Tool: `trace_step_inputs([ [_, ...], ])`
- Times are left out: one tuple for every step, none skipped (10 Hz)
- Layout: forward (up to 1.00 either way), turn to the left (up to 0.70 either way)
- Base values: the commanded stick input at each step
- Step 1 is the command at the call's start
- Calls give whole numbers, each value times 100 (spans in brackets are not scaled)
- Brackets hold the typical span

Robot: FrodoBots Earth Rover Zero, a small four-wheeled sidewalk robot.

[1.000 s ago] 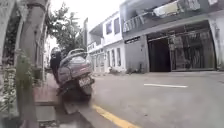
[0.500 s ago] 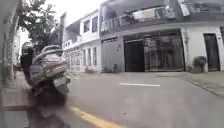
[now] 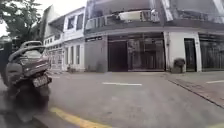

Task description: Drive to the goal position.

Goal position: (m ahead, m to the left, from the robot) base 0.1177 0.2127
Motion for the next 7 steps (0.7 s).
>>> trace_step_inputs([
  [0, -70],
  [0, -70],
  [0, -70],
  [0, -70],
  [0, -70],
  [0, -70],
  [0, -70],
])
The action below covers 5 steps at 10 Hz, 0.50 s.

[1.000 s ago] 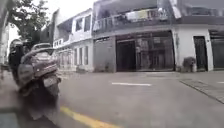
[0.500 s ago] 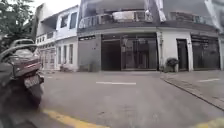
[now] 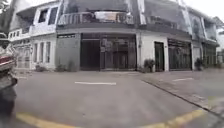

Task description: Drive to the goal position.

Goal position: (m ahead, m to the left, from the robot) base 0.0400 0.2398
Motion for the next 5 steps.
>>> trace_step_inputs([
  [0, -70],
  [0, -70],
  [0, -70],
  [0, -70],
  [0, -70],
])
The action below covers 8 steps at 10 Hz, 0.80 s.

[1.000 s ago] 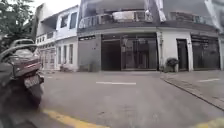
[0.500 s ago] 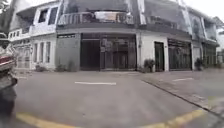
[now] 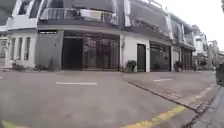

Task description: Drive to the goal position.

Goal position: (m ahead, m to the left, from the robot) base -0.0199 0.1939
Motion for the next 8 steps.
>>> trace_step_inputs([
  [0, -70],
  [0, -70],
  [0, -70],
  [0, -70],
  [0, -70],
  [0, -70],
  [0, -70],
  [0, -70],
])
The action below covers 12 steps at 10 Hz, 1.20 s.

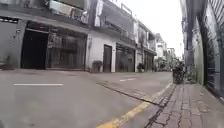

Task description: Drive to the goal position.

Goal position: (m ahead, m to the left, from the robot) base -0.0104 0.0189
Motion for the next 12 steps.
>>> trace_step_inputs([
  [0, -70],
  [0, -70],
  [0, -70],
  [0, -70],
  [0, -60],
  [0, -39],
  [0, -18],
  [0, 0],
  [0, 0],
  [0, 0],
  [0, 0],
  [0, 0],
])
